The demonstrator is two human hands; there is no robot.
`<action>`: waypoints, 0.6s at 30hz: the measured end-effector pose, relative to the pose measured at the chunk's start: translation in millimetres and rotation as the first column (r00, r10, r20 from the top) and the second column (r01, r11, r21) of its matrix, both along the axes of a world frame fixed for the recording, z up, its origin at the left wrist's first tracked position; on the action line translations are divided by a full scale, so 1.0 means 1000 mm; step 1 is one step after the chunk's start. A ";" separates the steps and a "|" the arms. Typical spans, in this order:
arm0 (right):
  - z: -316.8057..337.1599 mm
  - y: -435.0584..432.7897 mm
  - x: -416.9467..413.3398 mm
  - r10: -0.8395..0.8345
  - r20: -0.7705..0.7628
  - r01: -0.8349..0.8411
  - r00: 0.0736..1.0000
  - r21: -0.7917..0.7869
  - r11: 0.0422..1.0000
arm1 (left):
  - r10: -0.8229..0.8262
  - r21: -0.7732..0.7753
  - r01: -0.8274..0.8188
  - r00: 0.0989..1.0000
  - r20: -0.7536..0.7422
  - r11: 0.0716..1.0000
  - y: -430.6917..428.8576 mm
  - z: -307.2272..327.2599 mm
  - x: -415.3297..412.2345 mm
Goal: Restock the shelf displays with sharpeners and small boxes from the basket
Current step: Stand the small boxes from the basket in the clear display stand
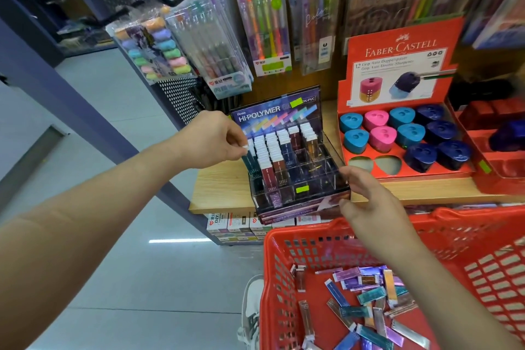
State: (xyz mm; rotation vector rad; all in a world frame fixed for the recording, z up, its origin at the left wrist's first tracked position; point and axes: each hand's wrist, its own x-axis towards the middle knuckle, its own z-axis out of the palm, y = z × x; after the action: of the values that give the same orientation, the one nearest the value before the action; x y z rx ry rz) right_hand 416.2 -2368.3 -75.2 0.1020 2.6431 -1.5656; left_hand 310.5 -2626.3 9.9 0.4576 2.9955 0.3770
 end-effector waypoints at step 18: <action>0.001 0.023 0.001 0.099 0.021 -0.101 0.995 0.139 0.985 | -0.025 -0.325 -0.021 0.990 -0.136 0.945 0.019 -0.024 0.007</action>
State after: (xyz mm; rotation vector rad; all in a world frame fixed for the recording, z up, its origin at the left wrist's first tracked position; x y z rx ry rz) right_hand 417.1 -2345.8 -74.2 -0.0120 2.6985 -1.3447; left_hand 318.0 -2607.6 -13.8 0.4703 3.1013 -0.1601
